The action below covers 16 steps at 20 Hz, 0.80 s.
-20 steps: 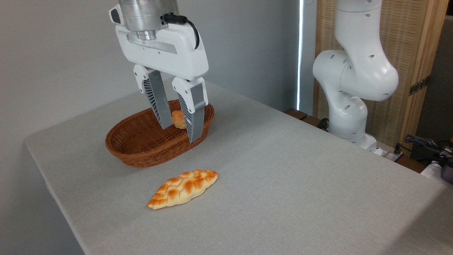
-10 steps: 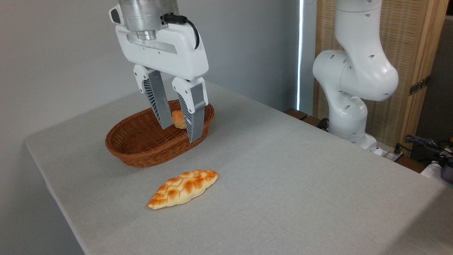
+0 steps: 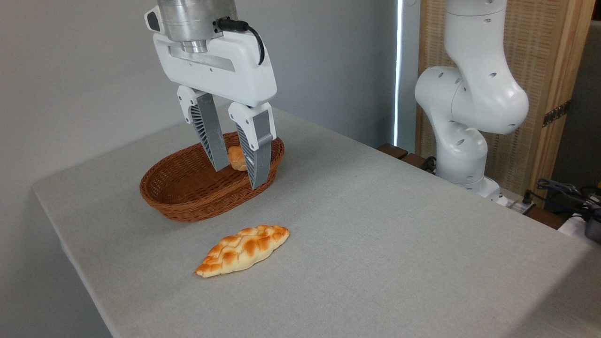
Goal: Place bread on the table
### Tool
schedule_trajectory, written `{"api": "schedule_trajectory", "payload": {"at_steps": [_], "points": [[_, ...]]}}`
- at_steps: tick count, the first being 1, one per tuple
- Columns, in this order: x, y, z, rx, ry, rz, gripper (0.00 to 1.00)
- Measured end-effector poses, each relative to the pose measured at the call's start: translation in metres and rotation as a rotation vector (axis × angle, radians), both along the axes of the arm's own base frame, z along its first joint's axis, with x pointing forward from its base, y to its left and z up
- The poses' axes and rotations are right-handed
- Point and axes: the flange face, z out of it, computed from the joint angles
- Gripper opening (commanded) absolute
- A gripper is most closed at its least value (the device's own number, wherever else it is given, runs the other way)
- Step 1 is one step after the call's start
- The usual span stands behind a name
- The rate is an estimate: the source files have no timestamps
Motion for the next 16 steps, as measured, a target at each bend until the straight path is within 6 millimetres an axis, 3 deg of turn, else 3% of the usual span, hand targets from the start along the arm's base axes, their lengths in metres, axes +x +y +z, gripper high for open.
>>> {"api": "schedule_trajectory", "payload": {"at_steps": [6, 10, 16], "points": [[0.0, -0.002, -0.001, 0.0, 0.003, -0.004, 1.0], [-0.004, -0.011, -0.012, 0.001, 0.028, -0.019, 1.0], [-0.039, -0.049, -0.017, 0.003, 0.051, -0.094, 1.0]]}}
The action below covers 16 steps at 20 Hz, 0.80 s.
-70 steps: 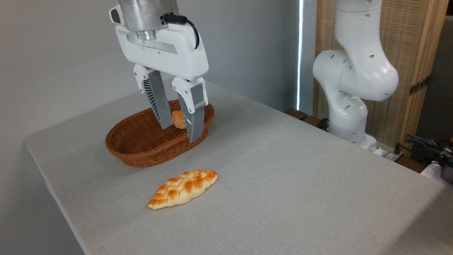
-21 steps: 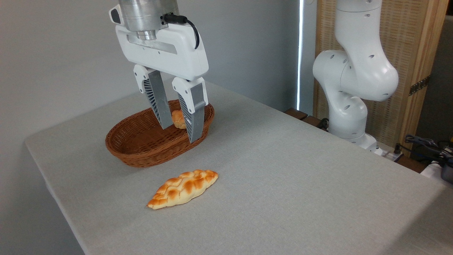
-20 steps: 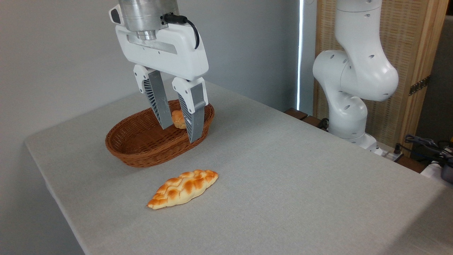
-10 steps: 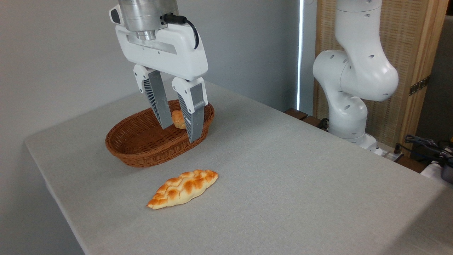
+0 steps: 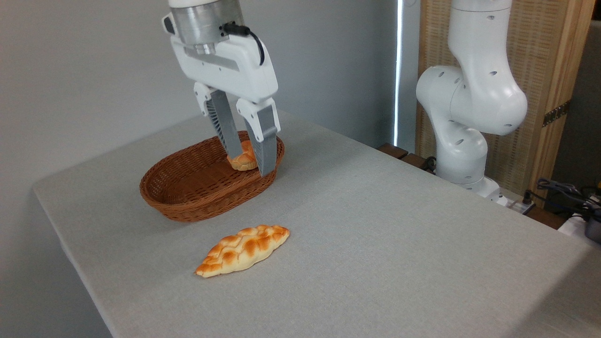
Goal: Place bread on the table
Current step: 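Rotate the gripper and lower it onto the round roll in the basket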
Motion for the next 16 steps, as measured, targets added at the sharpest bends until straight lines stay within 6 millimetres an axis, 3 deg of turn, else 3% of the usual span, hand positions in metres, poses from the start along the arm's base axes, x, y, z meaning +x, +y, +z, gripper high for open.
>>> {"api": "schedule_trajectory", "payload": {"at_steps": [9, 16], "points": [[-0.065, -0.09, 0.008, -0.025, -0.101, -0.199, 1.0], [-0.098, -0.154, -0.009, -0.025, -0.071, -0.346, 1.0]]}}
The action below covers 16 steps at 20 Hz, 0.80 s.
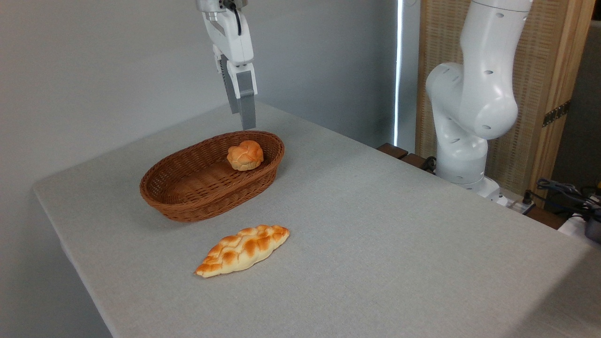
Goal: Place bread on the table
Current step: 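Rotate the gripper and lower it onto the round roll in the basket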
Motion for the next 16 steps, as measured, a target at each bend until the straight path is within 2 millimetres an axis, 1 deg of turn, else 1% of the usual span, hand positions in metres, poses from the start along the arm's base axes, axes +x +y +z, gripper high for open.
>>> {"api": "schedule_trajectory", "payload": {"at_steps": [3, 7, 8, 13, 16], "points": [[-0.01, -0.016, -0.009, 0.009, 0.017, -0.038, 1.0], [-0.017, -0.023, -0.028, 0.027, 0.051, -0.061, 1.0], [-0.021, -0.028, -0.033, 0.032, 0.059, -0.073, 1.0], [-0.04, -0.066, -0.065, 0.03, 0.063, -0.157, 1.0], [-0.044, -0.079, -0.078, -0.016, 0.095, -0.159, 1.0]]}}
